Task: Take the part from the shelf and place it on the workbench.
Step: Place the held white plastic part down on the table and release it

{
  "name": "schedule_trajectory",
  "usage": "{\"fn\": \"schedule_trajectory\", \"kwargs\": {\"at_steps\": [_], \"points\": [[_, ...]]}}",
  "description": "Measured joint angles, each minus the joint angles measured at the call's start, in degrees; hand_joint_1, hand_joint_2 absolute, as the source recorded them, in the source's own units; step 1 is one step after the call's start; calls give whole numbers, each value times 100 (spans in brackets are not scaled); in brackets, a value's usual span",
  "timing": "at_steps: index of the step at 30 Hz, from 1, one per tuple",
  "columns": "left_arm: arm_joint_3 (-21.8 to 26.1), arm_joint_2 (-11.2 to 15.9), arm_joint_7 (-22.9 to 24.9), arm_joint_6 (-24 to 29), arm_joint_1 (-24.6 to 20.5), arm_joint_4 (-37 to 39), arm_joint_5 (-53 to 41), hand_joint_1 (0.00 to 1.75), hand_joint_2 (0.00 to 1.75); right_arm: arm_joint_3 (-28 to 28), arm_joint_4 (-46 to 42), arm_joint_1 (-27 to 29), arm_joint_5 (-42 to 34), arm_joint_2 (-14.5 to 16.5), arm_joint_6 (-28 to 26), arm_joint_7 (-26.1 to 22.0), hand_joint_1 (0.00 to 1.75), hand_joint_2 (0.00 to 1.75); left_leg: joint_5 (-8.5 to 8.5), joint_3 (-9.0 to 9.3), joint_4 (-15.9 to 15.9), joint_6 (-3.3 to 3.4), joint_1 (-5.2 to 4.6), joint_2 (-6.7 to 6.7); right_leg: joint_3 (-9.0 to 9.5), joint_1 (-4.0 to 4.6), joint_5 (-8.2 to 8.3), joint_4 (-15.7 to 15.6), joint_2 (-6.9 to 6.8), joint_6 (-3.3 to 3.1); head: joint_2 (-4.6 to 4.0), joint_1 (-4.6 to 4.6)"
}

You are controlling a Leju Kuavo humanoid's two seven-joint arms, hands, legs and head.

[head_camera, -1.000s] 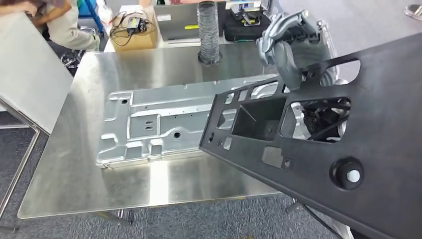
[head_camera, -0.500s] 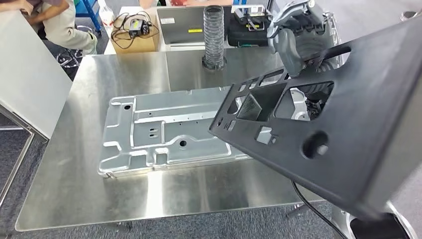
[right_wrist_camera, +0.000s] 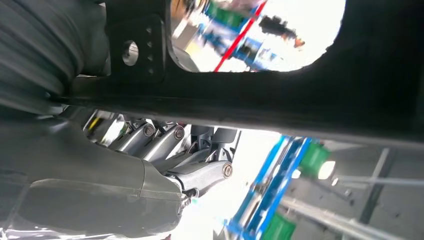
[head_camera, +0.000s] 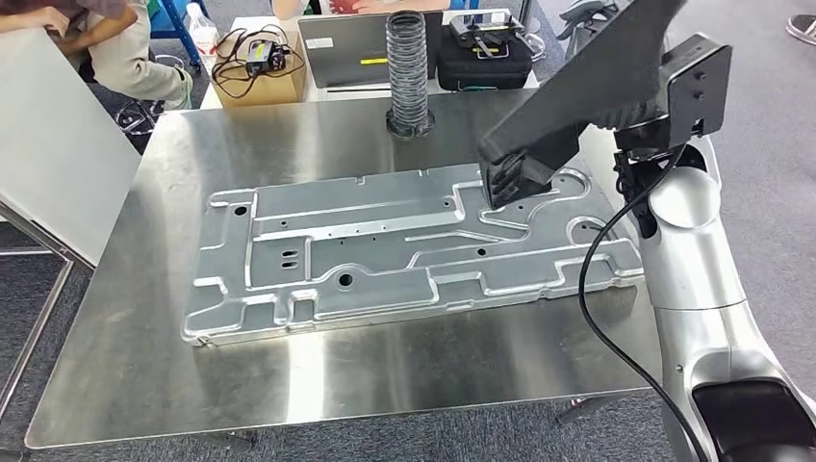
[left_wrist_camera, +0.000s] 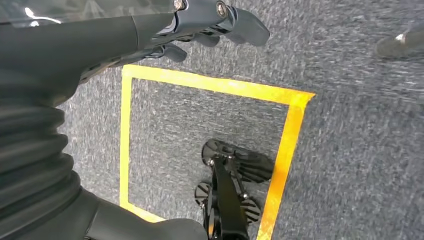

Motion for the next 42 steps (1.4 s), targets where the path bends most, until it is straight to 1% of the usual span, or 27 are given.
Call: {"fn": "schedule_trajectory", "kwargs": {"at_steps": [3, 4, 5, 6, 8, 10, 13, 15, 16, 18, 19, 20, 21, 23, 24, 26, 29, 30, 31, 33, 34, 35, 36, 37, 39, 40, 42], "points": [[0, 18, -19, -12, 2, 0, -11, 0, 175, 22, 338, -163, 532, -3, -273, 139, 175, 175, -487, -502, 1070, -58, 26, 8, 11, 0, -3, -7, -5, -37, 0, -13], [0, 21, -20, -21, 2, 0, -19, 0, 175, 50, 549, -258, 788, -4, -364, 185, 175, 175, -543, -636, 1328, -69, 32, 8, 12, 3, -5, -5, -5, -39, 0, -12], [0, 21, -23, -32, 1, 0, -31, 0, 175, 95, 804, -384, 1076, -4, -463, 227, 175, 175, -488, -674, 1373, -72, 37, 9, 14, 4, -7, -1, -4, -39, 0, -12], [0, 21, -27, -40, -4, 0, -43, 0, 175, 160, 1104, -537, 1395, -3, -578, 267, 175, 175, -330, -599, 1184, -68, 41, 9, 19, 4, -12, 5, -3, -34, 0, -13], [0, 29, -45, -50, -18, 0, -64, 0, 175, 323, 1712, -884, 2030, 7, -847, 319, 175, 175, 56, -243, 407, -41, 40, 10, 26, 11, -31, 24, 0, -5, 0, -12], [-1, 36, -69, -54, -32, 0, -73, 0, 175, 483, 2301, -1222, 2509, 24, -1090, 336, 175, 175, 222, 8, -139, 6, 24, 7, 15, 31, -45, 45, 1, 45, 0, -5], [0, 36, -87, -61, -38, 0, -78, 0, 175, 722, 3076, -1601, 3066, 83, -1342, 421, 175, 175, 236, 53, -263, 96, 19, 7, 4, 35, -46, 40, -2, 131, 0, -4], [0, 35, -89, -80, -52, 0, -87, 0, 175, 897, 3517, -1803, 3423, 149, -1464, 533, 175, 175, 263, 80, -312, 160, 38, 10, -75, 23, -175, 230, -7, 184, 0, 9], [0, 34, -90, -91, -63, 0, -95, 0, 175, 985, 3727, -1898, 3588, 192, -1520, 601, 175, 175, 271, 91, -330, 183, 44, 12, -199, 14, -319, 499, -9, 202, 0, 14], [0, 34, -94, -104, -80, 0, -107, 0, 175, 1161, 4152, -2054, 3909, 298, -1630, 765, 175, 175, 268, 92, -332, 208, 38, 13, -578, 5, -636, 1261, -12, 230, 0, 26], [0, 33, -96, -105, -80, 1, -108, 0, 175, 1246, 4362, -2103, 4067, 361, -1670, 857, 175, 175, 266, 94, -329, 211, 37, 12, -739, 0, -708, 1555, -12, 239, 0, 26], [0, 31, -100, -105, -78, 1, -103, 0, 175, 1335, 4562, -2144, 4229, 433, -1692, 949, 175, 175, 262, 96, -325, 210, 37, 11, -815, -4, -674, 1654, -13, 240, 0, 28], [0, 27, -108, -105, -75, 2, -93, 0, 175, 1426, 4750, -2192, 4384, 514, -1691, 1036, 175, 175, 256, 98, -316, 204, 38, 10, -783, -8, -538, 1526, -14, 233, 0, 28], [1, 20, -146, -110, -78, 2, -70, 0, 175, 1609, 5064, -2315, 4673, 693, -1614, 1179, 175, 175, 232, 97, -288, 171, 36, 9, -477, -8, -140, 796, -16, 199, 0, 27], [2, 19, -171, -115, -84, 2, -62, 0, 175, 1691, 5190, -2384, 4799, 779, -1562, 1233, 175, 175, 215, 90, -266, 146, 25, 9, -319, 5, -8, 442, -16, 174, 0, 25], [2, 19, -225, -130, -92, 2, -62, 0, 175, 1863, 5420, -2490, 5035, 953, -1442, 1310, 175, 175, 197, 79, -249, 92, 8, 9, -172, 31, 61, 111, -13, 119, 0, 20], [2, 21, -281, -151, -92, 4, -92, 0, 175, 2117, 5692, -2546, 5310, 1210, -1195, 1290, 175, 175, 165, 79, -242, -7, 18, 9, -132, 36, 74, 49, -13, 10, 0, 20], [2, 22, -293, -156, -92, 5, -104, 0, 175, 2185, 5759, -2547, 5359, 1298, -1122, 1251, 175, 175, 85, 38, -133, -39, 28, 10, -112, 28, 87, 20, -17, -30, 0, 17], [2, 24, -301, -156, -91, 6, -114, 0, 175, 2241, 5817, -2539, 5387, 1391, -1076, 1213, 175, 175, -53, -60, 98, -67, 37, 11, -94, 18, 98, -6, -20, -62, 0, 15], [2, 25, -315, -150, -87, 7, -117, 0, 175, 2327, 5926, -2492, 5407, 1575, -1047, 1150, 175, 175, -411, -401, 850, -113, 52, 13, -86, 24, 96, -11, -16, -98, 0, 8], [2, 24, -321, -145, -85, 7, -116, 0, 175, 2364, 5976, -2451, 5413, 1658, -1049, 1124, 175, 175, -524, -570, 1189, -128, 56, 14, -84, 29, 92, -9, -9, -103, 0, 9], [2, 22, -329, -140, -83, 8, -116, 0, 175, 2392, 6019, -2406, 5418, 1728, -1053, 1094, 175, 175, -538, -666, 1357, -136, 58, 14, -80, 34, 87, -6, -3, -106, 0, 8], [2, 21, -338, -133, -81, 9, -115, 0, 175, 2417, 6055, -2365, 5428, 1798, -1055, 1064, 175, 175, -439, -654, 1291, -137, 59, 14, -75, 38, 81, -1, 2, -106, 0, 7], [2, 20, -348, -124, -77, 10, -115, 0, 175, 2436, 6085, -2336, 5441, 1856, -1055, 1038, 175, 175, -249, -529, 998, -130, 59, 15, -70, 40, 72, 7, 5, -101, 0, 8], [3, 22, -372, -102, -70, 11, -114, 0, 175, 2469, 6132, -2314, 5464, 1976, -1049, 991, 175, 175, 117, -140, 166, -96, 49, 17, -68, 53, 44, 35, 12, -74, 0, 8], [3, 22, -382, -93, -71, 11, -114, 0, 175, 2482, 6150, -2312, 5468, 2034, -1041, 964, 175, 175, 208, -2, -118, -68, 40, 17, -73, 62, 34, 47, 17, -52, 0, 10], [4, 20, -402, -80, -74, 11, -113, 0, 175, 2499, 6177, -2294, 5466, 2141, -1021, 909, 87, 87, 214, 79, -273, -12, 15, 13, -81, 77, 27, 52, 26, -5, 0, 13]]}}
